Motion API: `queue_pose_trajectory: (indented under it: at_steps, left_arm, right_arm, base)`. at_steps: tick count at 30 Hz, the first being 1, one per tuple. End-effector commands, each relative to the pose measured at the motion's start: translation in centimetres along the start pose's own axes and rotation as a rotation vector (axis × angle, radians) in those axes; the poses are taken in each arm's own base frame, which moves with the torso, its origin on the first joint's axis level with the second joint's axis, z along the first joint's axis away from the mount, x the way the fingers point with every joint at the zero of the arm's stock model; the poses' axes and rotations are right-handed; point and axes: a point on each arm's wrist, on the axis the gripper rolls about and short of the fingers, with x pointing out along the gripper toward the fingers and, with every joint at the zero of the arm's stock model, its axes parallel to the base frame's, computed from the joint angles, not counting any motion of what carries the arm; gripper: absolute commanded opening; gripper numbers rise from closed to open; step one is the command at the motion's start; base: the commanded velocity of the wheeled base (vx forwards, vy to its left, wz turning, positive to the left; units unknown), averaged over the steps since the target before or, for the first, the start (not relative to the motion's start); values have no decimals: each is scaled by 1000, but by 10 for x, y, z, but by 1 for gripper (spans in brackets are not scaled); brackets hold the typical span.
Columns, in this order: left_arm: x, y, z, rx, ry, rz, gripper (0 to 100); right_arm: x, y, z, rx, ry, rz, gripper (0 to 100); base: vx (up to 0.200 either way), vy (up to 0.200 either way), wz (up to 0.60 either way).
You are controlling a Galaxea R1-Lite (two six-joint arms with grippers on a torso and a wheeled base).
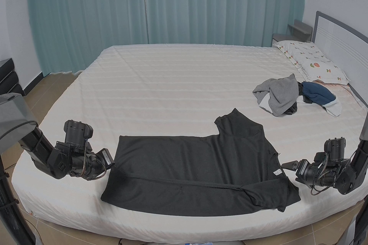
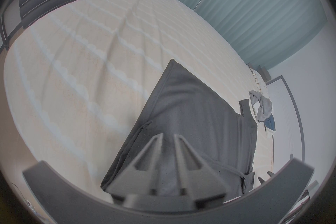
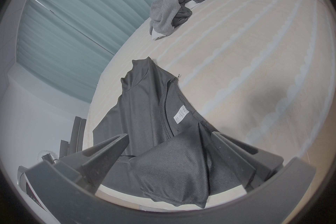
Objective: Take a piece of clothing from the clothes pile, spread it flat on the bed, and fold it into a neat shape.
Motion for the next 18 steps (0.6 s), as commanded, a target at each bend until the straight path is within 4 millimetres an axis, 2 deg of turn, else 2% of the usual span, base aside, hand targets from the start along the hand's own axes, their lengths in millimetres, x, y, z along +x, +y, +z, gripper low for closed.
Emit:
queue_pose_trajectory:
  at_steps: [1,8,18]
  left_arm:
    - [19,6,1,-12,23,18,100]
    - [32,1,5,-7,33,-12,100]
    - [34,-5,-2,17,52,-20,100]
  right_arm:
    - [1,1,0,10,1,7,100]
    - [1,4,-7,8,35,19,100]
    - [0,1,-8,16,40,6,100]
  base:
    - [0,0,0]
    - [0,0,0]
    - [0,0,0]
